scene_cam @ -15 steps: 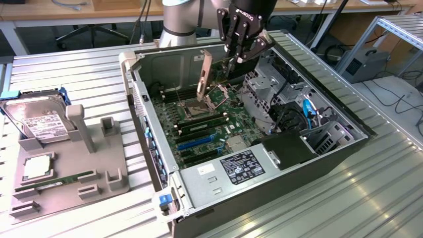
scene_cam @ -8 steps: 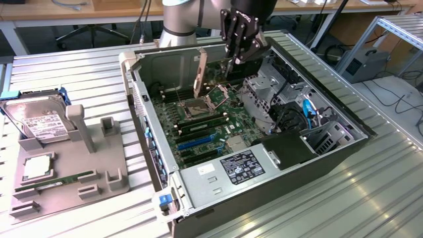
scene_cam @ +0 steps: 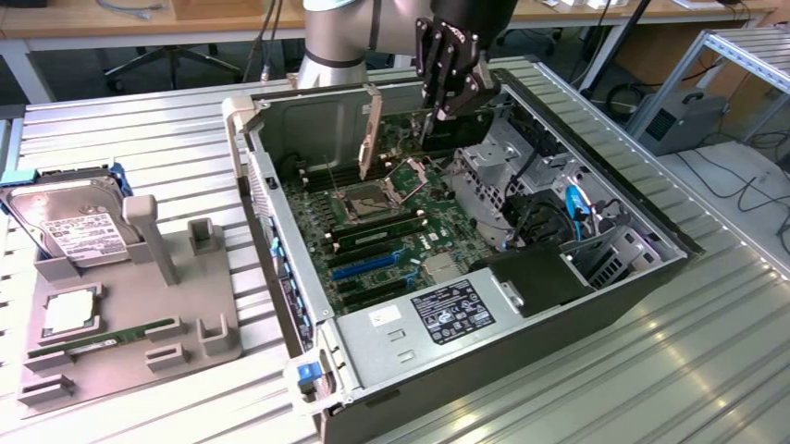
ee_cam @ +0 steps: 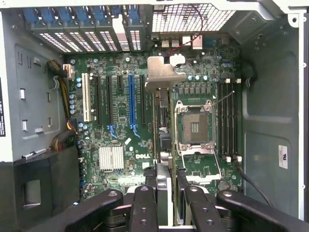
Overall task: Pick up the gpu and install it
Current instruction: 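Insert the gpu into the slot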
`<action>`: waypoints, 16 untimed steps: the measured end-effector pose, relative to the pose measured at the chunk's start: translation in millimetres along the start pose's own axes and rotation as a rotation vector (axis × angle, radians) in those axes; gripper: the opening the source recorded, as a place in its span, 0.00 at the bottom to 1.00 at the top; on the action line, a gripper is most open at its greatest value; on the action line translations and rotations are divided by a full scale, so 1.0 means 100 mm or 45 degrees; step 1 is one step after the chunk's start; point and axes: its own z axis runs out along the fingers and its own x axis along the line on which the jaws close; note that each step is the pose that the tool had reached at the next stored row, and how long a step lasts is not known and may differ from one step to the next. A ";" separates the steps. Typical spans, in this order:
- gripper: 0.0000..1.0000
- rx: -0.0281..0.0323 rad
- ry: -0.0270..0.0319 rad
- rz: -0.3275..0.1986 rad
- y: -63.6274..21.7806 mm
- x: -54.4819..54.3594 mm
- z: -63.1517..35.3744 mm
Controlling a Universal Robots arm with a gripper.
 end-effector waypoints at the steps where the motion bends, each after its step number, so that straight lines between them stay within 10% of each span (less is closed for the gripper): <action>1: 0.27 0.0001 -0.0001 0.000 0.000 0.00 0.000; 16: 0.27 -0.0002 0.0003 -0.011 0.022 0.06 0.029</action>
